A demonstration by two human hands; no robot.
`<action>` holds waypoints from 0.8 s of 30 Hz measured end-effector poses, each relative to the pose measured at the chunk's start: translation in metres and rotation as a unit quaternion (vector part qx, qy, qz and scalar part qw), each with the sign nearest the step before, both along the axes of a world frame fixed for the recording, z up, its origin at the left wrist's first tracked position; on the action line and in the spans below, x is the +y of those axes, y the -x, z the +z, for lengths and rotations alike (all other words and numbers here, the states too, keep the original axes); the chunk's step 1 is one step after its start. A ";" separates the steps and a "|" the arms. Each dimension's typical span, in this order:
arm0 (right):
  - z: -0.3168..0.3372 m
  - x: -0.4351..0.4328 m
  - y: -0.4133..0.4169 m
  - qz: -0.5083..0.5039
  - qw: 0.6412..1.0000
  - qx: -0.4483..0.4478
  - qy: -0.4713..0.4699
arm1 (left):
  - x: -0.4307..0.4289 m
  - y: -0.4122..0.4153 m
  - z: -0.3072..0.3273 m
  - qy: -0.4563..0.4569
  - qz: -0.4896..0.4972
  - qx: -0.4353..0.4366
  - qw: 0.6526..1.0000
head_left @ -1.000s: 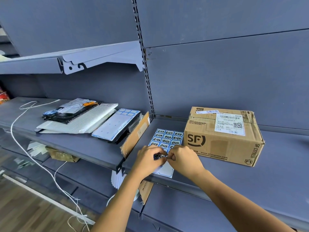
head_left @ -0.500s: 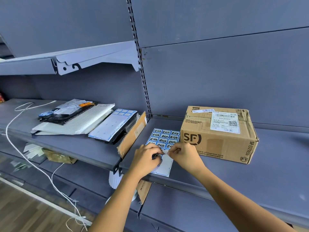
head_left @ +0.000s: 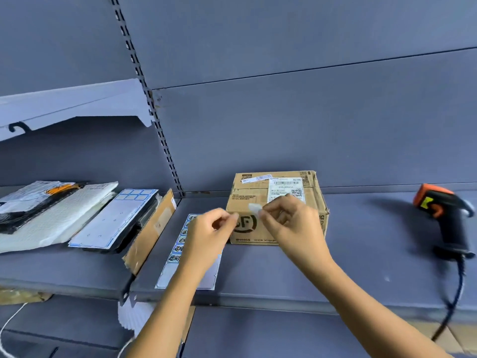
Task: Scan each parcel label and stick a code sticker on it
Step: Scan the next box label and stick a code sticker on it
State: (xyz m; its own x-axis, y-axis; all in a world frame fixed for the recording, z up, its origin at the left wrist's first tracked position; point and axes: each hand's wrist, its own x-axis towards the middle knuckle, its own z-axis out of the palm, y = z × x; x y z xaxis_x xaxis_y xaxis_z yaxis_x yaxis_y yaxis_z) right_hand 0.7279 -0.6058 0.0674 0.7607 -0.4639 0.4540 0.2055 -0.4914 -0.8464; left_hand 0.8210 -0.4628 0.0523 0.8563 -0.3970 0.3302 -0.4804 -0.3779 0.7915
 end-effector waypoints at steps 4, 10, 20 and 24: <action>0.006 -0.032 0.010 -0.164 0.966 -0.056 0.190 | -0.042 0.027 0.028 0.089 -0.062 0.057 0.992; 0.002 -0.059 0.026 -0.275 0.883 -0.063 0.374 | -0.088 0.040 0.035 0.140 -0.087 0.202 0.965; -0.002 -0.074 0.034 -0.295 0.828 -0.048 0.475 | -0.112 0.044 0.038 0.139 -0.128 0.289 0.939; -0.006 -0.076 0.032 -0.298 0.815 -0.057 0.493 | -0.115 0.042 0.039 0.134 -0.125 0.293 0.938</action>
State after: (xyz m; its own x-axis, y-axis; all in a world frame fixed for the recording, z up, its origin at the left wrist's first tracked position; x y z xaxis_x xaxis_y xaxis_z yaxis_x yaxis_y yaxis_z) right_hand 0.6957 -0.6815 0.0619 0.4593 -0.1023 0.8824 -0.2691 -0.9627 0.0285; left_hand 0.7789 -0.5781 0.0917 0.8135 -0.5793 -0.0521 0.0203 -0.0612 0.9979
